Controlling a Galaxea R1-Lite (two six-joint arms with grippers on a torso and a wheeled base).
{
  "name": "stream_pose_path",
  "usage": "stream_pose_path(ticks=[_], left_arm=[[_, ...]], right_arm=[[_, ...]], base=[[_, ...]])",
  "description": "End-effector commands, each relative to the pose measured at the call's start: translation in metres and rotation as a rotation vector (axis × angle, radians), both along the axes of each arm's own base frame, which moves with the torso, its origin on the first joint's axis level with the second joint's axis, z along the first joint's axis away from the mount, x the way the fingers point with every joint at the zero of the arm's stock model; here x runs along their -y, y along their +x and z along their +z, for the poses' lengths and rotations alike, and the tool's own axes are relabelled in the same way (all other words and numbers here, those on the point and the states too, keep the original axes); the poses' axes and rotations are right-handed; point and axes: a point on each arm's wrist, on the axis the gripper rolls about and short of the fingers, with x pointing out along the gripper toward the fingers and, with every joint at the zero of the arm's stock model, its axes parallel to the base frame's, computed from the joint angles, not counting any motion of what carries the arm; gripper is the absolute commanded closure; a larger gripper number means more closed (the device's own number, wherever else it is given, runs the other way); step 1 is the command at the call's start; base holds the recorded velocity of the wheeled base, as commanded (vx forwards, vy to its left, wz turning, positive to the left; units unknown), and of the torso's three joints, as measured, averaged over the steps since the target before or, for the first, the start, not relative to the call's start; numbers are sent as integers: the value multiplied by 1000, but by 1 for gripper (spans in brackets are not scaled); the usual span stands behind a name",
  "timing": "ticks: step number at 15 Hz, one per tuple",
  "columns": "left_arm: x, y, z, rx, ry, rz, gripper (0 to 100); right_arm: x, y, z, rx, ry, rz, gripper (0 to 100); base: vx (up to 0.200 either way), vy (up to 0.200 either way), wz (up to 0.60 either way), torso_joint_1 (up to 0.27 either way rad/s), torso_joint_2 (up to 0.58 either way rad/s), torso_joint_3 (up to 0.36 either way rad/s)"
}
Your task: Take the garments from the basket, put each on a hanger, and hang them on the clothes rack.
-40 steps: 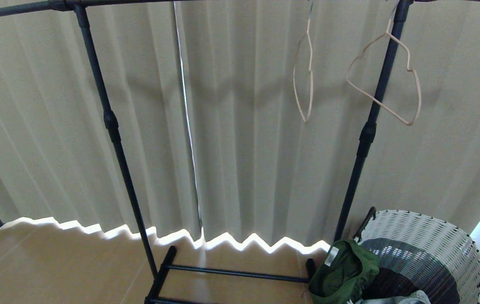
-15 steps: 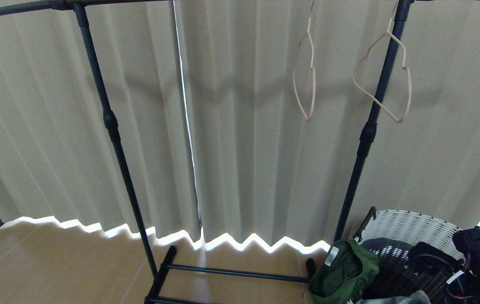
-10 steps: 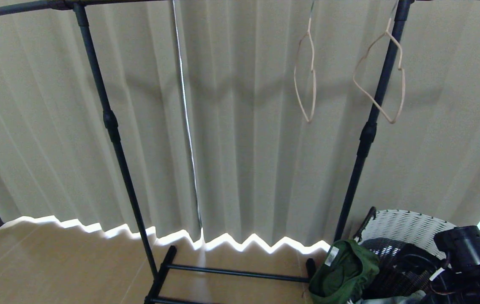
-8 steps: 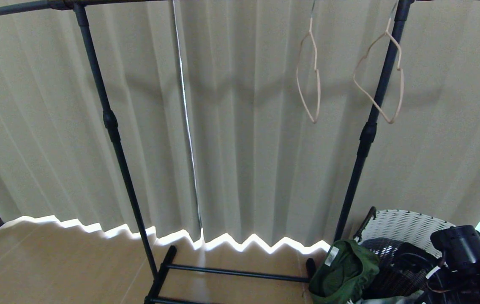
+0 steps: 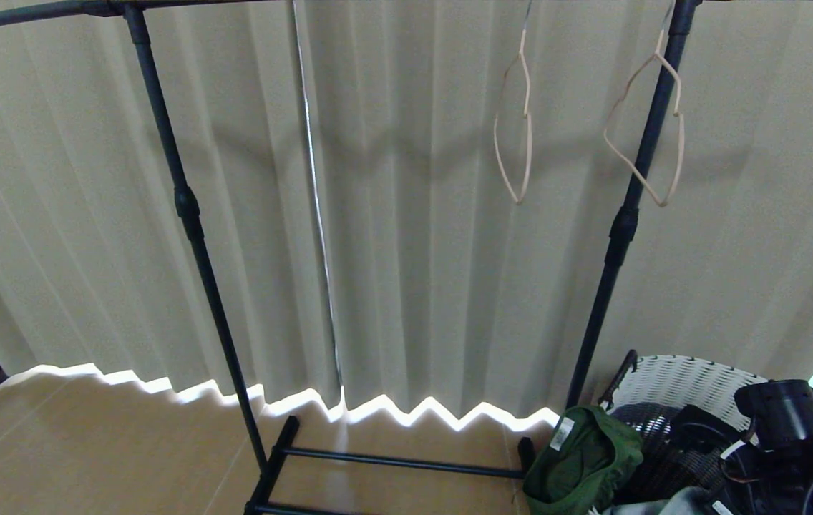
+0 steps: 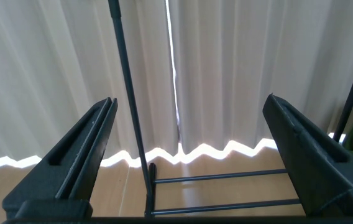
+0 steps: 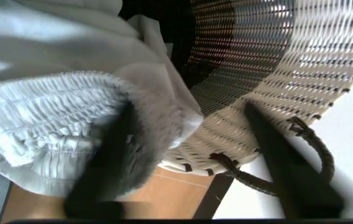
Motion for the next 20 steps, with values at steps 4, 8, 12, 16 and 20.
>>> stream_pose_path(ticks=[4,8,12,16,20], left_arm=[[0,0,0,1,0,0,0],[0,0,0,1,-2,0,0],[0,0,0,1,0,0,0],[0,0,0,2,4,1,0],[0,0,0,0,5,-1,0]], right_arm=[[0,-7,-2,-20,2,1,100],[-3,-42,28,118,9,9,100],[-3,-77,82,482,15,-10,100],[-5,-105,110,727,35,19,100],[-6,-114,116,784,35,27,100]], base=[[0,0,0,0,0,0],[0,0,0,0,0,0],[0,0,0,0,0,0],[0,0,0,0,0,0],[-50,0,0,1,1,-1]])
